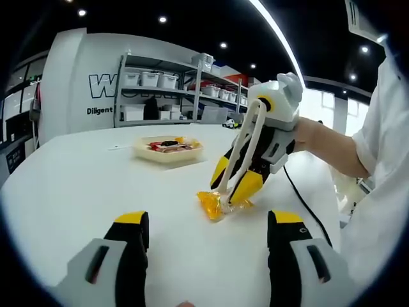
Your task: Place the target food into the container with the food tongs after gripping and lifting it, then release it inside without dropping or visibly crushing the food.
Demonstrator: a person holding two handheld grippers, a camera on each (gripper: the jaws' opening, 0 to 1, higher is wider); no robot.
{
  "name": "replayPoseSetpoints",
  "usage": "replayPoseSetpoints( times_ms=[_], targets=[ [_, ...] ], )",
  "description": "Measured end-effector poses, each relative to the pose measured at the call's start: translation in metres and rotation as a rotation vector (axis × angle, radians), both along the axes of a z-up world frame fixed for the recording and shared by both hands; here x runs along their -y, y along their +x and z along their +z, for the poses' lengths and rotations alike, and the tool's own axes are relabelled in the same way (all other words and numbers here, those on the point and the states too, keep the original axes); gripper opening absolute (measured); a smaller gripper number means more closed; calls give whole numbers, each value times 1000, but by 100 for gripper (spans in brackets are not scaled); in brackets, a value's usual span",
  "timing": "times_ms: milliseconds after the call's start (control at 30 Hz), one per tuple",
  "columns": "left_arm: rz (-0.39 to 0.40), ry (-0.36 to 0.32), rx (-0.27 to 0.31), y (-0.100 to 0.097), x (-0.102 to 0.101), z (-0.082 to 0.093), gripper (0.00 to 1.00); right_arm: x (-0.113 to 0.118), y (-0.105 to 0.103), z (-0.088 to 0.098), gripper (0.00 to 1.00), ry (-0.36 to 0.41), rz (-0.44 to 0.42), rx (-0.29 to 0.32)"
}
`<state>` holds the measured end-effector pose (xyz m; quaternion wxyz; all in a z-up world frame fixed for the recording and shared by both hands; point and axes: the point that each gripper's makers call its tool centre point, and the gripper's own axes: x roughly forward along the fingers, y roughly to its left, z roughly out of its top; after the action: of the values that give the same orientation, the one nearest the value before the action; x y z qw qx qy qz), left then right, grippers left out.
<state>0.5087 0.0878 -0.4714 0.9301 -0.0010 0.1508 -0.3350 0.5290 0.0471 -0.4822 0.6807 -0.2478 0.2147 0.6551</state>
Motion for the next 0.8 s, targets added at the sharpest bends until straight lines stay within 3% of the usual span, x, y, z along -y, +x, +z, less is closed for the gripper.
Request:
replayPoseSetpoints(
  times_ms=[433,800],
  targets=[
    [3,0,-4,0,-1,-2,75,1,0,3,12,0,15,2],
    [3,-1,0,0,-1,0,75,8,19,27,12,18,11,42]
  ],
)
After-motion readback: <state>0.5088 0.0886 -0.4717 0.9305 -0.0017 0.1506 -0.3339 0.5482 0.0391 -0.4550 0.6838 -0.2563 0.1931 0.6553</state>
